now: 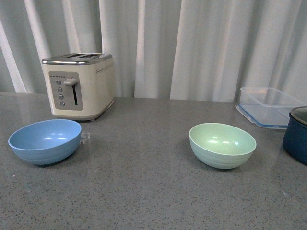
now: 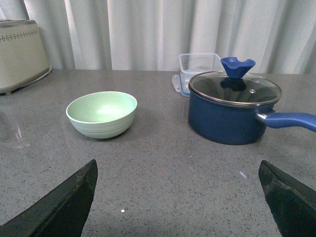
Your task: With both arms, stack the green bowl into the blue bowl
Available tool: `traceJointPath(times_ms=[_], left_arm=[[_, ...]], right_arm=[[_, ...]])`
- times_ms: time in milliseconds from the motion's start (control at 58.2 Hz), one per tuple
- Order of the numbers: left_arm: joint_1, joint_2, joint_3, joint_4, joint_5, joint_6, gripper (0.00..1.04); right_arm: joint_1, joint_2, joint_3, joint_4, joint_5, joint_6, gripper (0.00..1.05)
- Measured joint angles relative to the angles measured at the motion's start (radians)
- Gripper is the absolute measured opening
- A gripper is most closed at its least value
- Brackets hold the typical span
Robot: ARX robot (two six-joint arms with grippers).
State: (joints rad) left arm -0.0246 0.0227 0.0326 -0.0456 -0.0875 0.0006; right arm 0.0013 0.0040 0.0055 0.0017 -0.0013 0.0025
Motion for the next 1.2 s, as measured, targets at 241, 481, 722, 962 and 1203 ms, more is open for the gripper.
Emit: traceJointPath(times_ms=[241,481,722,962,1203], left_arm=[[0.051,0.245,0.106,-0.045,-0.096,0.005,0.98],[0.184,0.638,0.383,0.066,0.038,-0.043,0.98],[0.167,1.087,0.753,0.020,0.100,-0.143,0.98],[0.143,1.412,1.036,-0.118,0.129,-0.251,0.98],[0.124,1.633,1.195,-0.172,0.079,-0.290,0.98]], right_arm=[[0.000,0.000,0.000,0.000,0.000,0.000,0.95],[0.000,0.000,0.000,0.000,0.000,0.000,0.95],[0.000,0.000,0.000,0.000,0.000,0.000,0.95],[0.000,0.000,0.000,0.000,0.000,0.000,0.95],[0.000,0.000,0.000,0.000,0.000,0.000,0.95]])
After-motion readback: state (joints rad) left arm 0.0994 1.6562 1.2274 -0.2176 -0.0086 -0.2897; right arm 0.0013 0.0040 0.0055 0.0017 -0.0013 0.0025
